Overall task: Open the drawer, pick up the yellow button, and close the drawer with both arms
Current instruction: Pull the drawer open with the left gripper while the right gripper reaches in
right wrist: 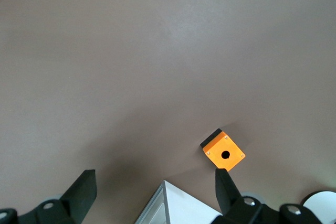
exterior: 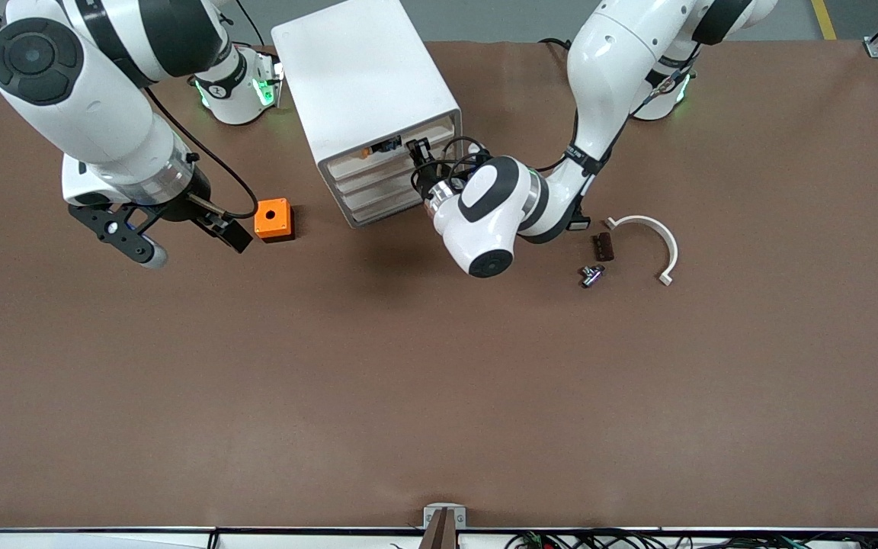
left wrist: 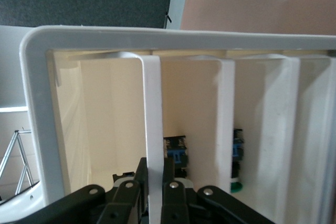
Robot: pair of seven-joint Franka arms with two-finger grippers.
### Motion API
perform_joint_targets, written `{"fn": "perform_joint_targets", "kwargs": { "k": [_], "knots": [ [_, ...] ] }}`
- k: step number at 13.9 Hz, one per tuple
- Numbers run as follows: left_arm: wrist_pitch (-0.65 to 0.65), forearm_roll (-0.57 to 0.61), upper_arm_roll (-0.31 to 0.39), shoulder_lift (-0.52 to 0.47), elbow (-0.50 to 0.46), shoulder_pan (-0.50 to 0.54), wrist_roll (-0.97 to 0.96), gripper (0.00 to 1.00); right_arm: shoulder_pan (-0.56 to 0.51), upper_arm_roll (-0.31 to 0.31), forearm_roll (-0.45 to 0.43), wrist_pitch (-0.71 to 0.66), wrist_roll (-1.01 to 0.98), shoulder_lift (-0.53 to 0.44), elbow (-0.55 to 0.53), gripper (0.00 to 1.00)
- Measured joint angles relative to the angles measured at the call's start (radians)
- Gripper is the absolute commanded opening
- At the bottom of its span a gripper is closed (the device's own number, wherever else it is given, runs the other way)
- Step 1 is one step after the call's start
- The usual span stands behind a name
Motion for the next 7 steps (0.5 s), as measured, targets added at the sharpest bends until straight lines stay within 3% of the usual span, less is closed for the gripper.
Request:
{"fn": "perform_joint_targets", "kwargs": {
  "k": [3, 7],
  "knots": [
    [-0.002, -0.004, 0.025, 0.000, 0.009, 0.074, 0.002, 0.00, 0.012, 0.001, 0.002, 0.001, 0.023, 0.004, 0.000, 1.00],
    [0.015, -0.018, 0.032, 0.003, 0.018, 0.185, 0.045, 0.00, 0.104, 0.004, 0.010, 0.012, 0.208, 0.021, 0.001, 1.00]
  ]
}}
